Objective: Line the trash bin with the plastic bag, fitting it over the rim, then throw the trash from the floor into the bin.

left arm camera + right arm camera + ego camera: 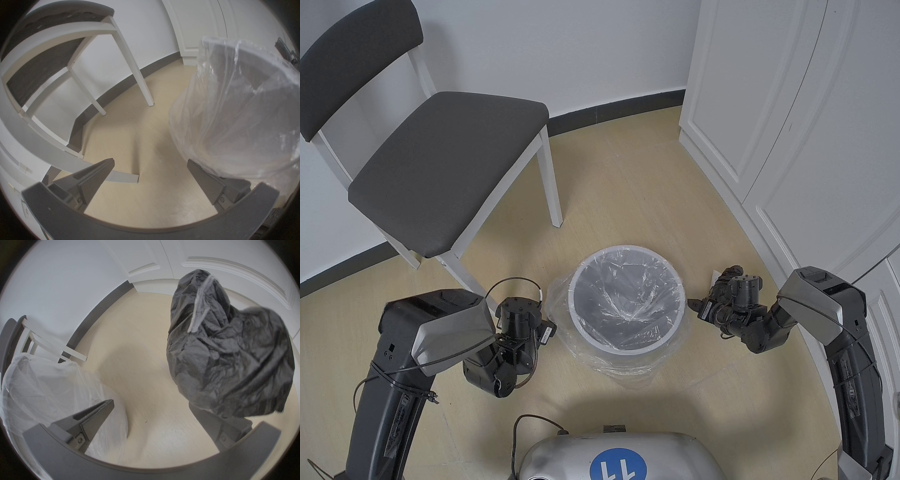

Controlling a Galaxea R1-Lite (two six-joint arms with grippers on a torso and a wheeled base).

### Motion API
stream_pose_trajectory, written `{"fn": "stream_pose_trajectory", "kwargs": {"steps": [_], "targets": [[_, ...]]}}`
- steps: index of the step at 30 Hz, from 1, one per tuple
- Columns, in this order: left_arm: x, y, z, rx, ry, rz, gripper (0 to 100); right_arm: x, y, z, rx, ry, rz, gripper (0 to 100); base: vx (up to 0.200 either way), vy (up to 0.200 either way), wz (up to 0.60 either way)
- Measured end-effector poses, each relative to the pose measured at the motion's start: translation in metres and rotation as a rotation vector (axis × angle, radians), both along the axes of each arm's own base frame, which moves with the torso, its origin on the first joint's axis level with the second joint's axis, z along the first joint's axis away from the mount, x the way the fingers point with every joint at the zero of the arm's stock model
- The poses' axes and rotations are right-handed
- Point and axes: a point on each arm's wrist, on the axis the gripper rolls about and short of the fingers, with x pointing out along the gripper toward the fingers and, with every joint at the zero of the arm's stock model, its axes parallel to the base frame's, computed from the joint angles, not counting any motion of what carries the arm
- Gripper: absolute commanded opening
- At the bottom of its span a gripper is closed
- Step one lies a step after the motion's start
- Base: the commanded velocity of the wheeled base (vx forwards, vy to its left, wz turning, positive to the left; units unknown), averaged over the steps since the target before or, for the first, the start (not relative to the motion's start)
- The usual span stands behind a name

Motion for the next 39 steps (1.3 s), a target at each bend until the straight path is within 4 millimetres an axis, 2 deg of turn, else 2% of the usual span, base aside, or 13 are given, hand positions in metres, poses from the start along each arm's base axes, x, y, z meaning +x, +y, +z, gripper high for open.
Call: {"fn": "stream_pose_trajectory", "kwargs": {"steps": [6,10,14,18,24,28,32,39], "targets": [[0.017,-0.007,-0.005,0.01,0.042,-0.011,100,0.0,0.0,0.0,0.001,-0.001,0.001,100,0.0,0.0,0.0],[0.029,-0.01,0.0,0.002,0.024,-0.008,100,0.0,0.0,0.0,0.002,-0.001,0.002,100,0.0,0.0,0.0],[0.031,-0.006,0.001,-0.003,0.013,0.001,100,0.0,0.0,0.0,0.001,-0.002,0.003,100,0.0,0.0,0.0],[0.018,0.004,-0.002,0.008,0.037,0.009,100,0.0,0.0,0.0,0.002,-0.001,0.004,100,0.0,0.0,0.0],[-0.023,0.024,0.004,0.041,0.116,0.018,100,0.001,0.0,0.001,0.003,-0.002,0.004,100,0.0,0.0,0.0],[-0.044,0.032,0.031,0.03,0.09,0.017,100,0.001,0.0,0.0,0.003,-0.001,0.005,100,0.0,0.0,0.0],[-0.056,0.031,0.059,0.003,0.033,-0.005,100,0.001,-0.001,0.001,0.006,-0.001,0.006,100,0.0,0.0,0.0],[-0.065,0.024,0.077,-0.022,0.002,-0.045,100,0.0,-0.001,0.0,0.007,0.0,0.006,100,0.0,0.0,0.0]]}}
